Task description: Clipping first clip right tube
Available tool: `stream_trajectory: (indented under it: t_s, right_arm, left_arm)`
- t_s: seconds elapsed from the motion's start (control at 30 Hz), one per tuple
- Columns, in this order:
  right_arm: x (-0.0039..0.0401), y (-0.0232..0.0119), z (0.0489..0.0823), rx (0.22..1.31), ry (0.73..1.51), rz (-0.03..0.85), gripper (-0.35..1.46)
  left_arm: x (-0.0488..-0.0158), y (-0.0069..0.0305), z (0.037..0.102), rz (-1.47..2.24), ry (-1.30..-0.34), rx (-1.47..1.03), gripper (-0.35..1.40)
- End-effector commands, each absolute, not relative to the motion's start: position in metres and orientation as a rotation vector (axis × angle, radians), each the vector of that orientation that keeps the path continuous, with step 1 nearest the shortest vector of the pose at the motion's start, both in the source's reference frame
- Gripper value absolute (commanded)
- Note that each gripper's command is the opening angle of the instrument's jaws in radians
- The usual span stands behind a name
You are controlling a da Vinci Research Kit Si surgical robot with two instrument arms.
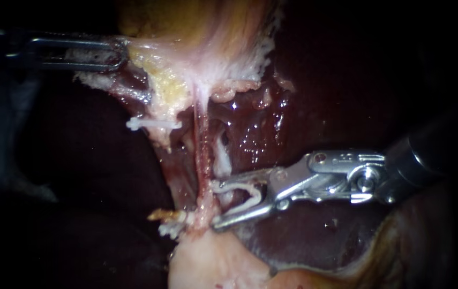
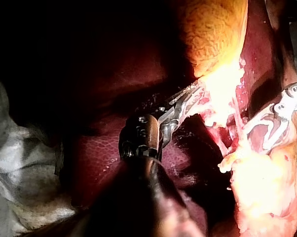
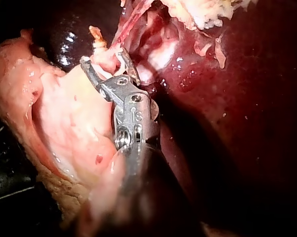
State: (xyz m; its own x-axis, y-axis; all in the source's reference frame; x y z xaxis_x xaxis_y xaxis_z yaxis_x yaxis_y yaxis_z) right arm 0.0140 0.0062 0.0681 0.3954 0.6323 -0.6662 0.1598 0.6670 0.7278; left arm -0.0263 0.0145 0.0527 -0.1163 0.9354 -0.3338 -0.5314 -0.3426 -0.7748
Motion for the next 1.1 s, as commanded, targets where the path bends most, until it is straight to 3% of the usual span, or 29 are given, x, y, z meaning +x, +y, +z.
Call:
stream_trajectory:
  t_s: [0.03,0.7,1.1]
  right_arm:
    - [0.0142,0.0061,0.0683,0.825,1.150,0.351,0.49]
    - [0.0176,0.0057,0.0697,0.865,1.205,0.417,0.49]
    - [0.0202,0.0045,0.0704,0.928,1.232,0.391,0.49]
  left_arm:
    - [-0.0263,0.0145,0.0527,1.694,-0.583,-0.996,-0.35]
    - [-0.0263,0.0145,0.0527,1.694,-0.583,-0.996,-0.35]
    - [-0.0264,0.0145,0.0528,1.694,-0.583,-0.995,-0.35]
